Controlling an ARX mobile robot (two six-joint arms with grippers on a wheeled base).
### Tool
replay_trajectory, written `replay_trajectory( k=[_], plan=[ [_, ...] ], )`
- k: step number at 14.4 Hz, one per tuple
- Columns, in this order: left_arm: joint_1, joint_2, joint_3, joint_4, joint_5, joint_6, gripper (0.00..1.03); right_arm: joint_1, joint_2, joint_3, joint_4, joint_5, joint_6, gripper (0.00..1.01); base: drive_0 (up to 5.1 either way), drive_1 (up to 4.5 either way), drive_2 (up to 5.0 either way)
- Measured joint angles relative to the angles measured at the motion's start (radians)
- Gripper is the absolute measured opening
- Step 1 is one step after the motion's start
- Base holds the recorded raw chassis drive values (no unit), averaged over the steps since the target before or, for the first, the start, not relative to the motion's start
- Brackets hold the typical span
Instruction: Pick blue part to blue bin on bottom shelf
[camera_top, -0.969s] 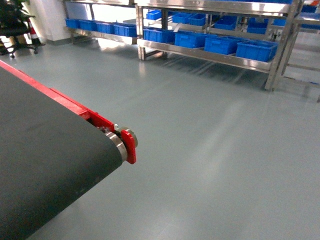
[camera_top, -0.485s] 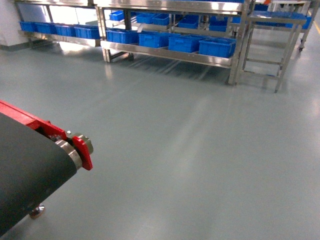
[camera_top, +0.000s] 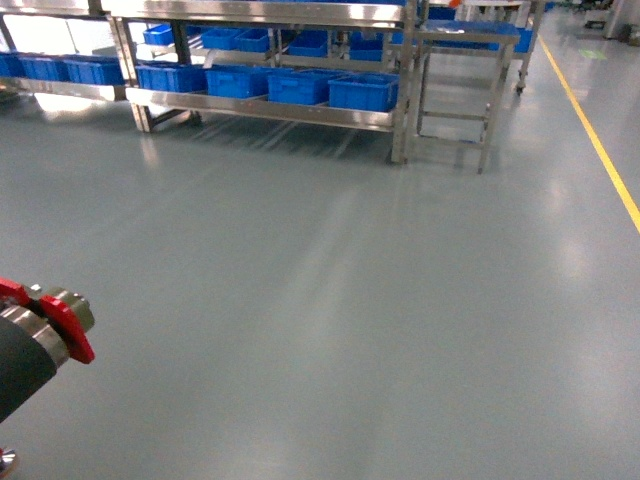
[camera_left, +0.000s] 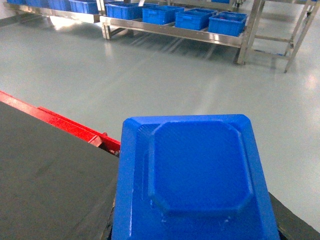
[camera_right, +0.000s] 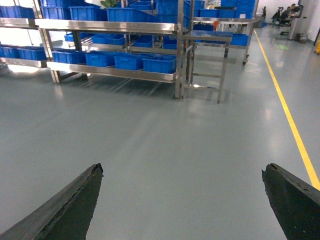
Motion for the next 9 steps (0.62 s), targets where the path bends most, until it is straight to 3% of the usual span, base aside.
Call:
replay_trajectory(
  k=[9],
  plan=[
    [0.000,0.000,0.000,0.000,0.000,0.000,0.43,0.000,0.000,0.000,0.000,0.000,0.000,0.98,-1.6,-1.58,-1.6]
  ],
)
